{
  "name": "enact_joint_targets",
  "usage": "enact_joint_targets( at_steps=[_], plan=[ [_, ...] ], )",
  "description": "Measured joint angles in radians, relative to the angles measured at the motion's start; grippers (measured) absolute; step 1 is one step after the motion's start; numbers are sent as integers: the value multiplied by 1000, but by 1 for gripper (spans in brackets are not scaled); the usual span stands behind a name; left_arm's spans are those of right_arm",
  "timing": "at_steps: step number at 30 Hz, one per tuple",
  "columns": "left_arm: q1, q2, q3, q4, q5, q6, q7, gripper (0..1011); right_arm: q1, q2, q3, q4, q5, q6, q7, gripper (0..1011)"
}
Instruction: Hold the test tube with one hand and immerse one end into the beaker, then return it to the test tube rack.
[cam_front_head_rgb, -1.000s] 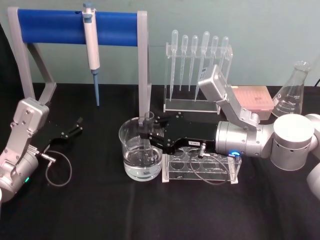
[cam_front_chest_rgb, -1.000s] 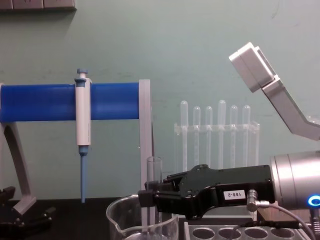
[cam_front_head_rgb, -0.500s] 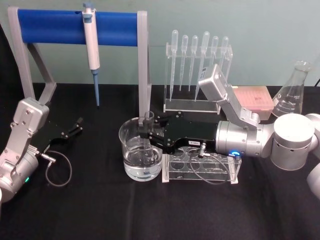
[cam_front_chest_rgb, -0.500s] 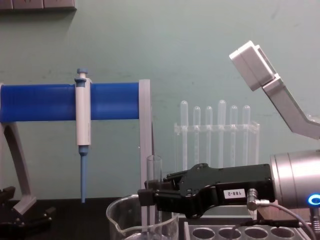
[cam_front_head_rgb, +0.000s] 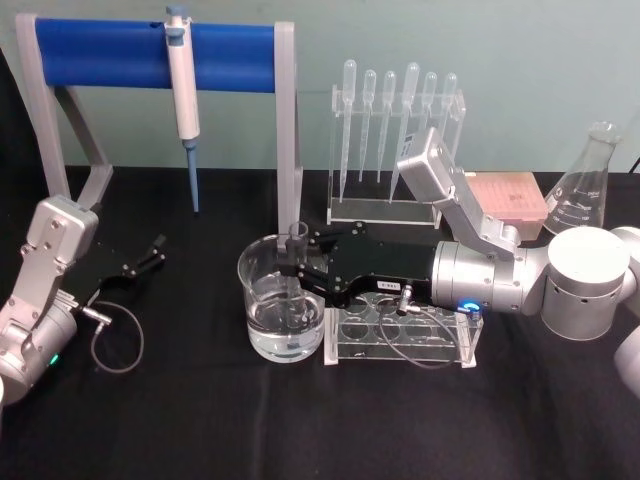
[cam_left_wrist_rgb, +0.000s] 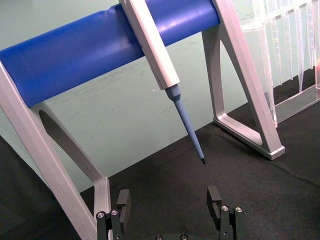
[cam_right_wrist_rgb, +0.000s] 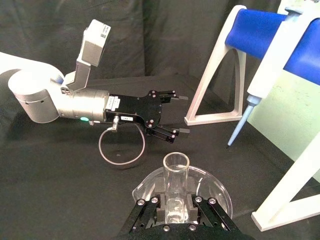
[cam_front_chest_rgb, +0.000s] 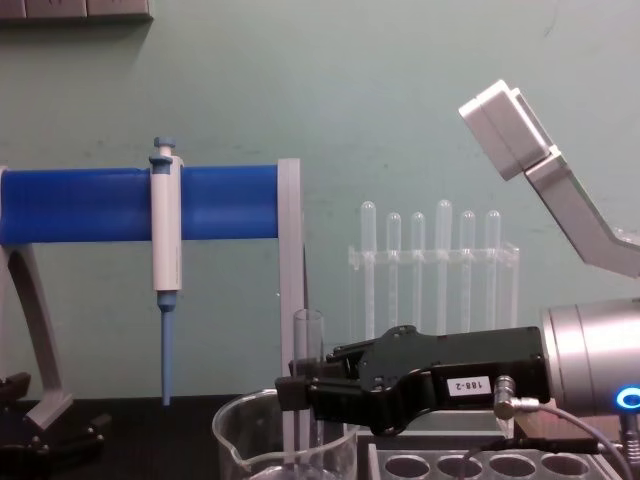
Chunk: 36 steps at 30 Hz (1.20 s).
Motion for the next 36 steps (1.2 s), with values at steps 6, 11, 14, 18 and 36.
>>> enact_joint_targets(
  at_steps=[6,11,14,18,36],
  plan=[
    [0,0,0,0,0,0,0,1000,0,0,0,0,0,0,0,231],
    [0,0,0,0,0,0,0,1000,0,0,0,0,0,0,0,231],
    [0,0,0,0,0,0,0,1000,0,0,0,0,0,0,0,231],
    [0,0,0,0,0,0,0,1000,0,0,0,0,0,0,0,231],
    [0,0,0,0,0,0,0,1000,0,0,0,0,0,0,0,231]
  ],
)
